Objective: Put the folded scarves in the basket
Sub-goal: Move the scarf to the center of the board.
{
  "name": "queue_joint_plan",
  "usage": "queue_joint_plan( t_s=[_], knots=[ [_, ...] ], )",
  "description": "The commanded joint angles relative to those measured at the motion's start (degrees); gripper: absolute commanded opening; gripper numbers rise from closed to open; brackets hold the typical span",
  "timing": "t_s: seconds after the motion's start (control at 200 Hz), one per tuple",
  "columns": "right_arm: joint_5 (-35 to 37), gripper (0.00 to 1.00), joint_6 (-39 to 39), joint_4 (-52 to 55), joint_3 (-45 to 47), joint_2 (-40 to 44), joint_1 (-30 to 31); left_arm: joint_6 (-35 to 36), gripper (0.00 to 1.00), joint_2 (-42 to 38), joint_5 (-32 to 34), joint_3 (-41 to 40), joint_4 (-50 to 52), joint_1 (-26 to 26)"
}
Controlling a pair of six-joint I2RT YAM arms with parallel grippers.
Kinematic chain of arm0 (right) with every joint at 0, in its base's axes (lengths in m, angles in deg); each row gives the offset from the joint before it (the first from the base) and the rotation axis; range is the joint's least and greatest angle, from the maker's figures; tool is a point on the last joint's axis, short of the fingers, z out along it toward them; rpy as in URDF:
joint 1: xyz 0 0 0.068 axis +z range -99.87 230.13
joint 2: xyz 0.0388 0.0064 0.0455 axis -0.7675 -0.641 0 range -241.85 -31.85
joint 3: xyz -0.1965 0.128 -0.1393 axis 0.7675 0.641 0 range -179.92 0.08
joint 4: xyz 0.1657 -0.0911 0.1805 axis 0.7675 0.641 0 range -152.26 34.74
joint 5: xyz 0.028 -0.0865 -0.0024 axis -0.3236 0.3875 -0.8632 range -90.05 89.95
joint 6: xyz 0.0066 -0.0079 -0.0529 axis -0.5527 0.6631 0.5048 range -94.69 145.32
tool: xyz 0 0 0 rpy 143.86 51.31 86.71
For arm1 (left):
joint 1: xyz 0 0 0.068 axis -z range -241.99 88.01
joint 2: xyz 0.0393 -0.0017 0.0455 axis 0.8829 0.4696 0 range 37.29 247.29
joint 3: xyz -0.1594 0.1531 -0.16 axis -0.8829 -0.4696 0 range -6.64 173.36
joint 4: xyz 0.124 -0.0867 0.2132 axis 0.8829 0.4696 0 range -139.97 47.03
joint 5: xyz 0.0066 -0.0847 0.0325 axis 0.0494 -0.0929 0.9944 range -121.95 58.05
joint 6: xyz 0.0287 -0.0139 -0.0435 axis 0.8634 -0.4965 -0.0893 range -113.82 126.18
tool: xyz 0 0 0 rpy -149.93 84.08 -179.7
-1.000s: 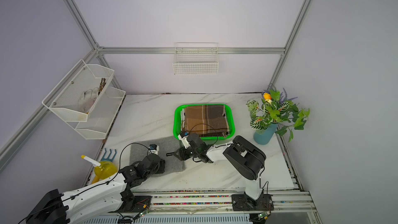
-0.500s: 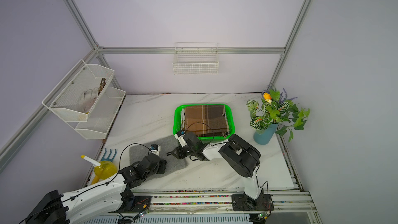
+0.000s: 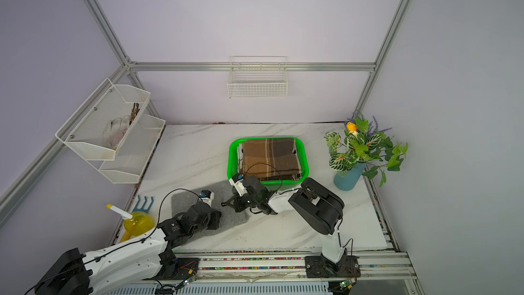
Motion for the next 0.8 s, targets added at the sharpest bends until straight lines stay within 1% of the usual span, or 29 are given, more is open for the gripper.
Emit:
queue_joint_plan(
  t_s=[0.0, 0.09, 0.165, 0.2, 0.335, 0.415, 0.56, 0.795],
  knots=[
    [3.86, 0.00, -2.08, 7.99, 6.47, 1.83, 1.43, 1.47, 0.27, -3.03, -2.39, 1.46, 3.99, 0.05],
    [5.99, 0.00, -2.00, 9.40, 7.82, 2.80, 1.71, 1.70, 0.27, -4.91, -2.33, 2.05, 6.00, 0.07],
    [6.05, 0.00, -2.38, 8.59, 9.33, 3.51, 2.09, 1.27, 0.31, -5.72, -2.77, 1.53, 6.06, 0.02],
    [6.62, 0.00, -2.71, 7.69, 10.30, 4.06, 2.08, 0.81, 0.34, -5.77, -3.25, 1.20, 5.83, 0.00],
    [10.35, 0.00, -3.51, 7.11, 14.37, 7.08, 0.85, -0.10, 0.37, -4.97, -3.87, 0.59, 4.98, 0.02],
    [10.75, 0.00, -4.47, 5.22, 16.94, 7.97, -0.86, -0.07, 0.45, -4.43, -4.23, 1.37, 4.61, 0.05],
    [11.22, 0.00, -5.75, 1.38, 22.02, 9.08, -3.00, -0.19, 0.57, -4.05, -2.00, 3.30, 7.17, 0.02],
    [13.00, 0.00, -5.94, 1.86, 27.18, 15.70, -4.77, 0.78, 0.66, -6.83, -0.46, 4.93, 8.67, 0.06]
  ],
)
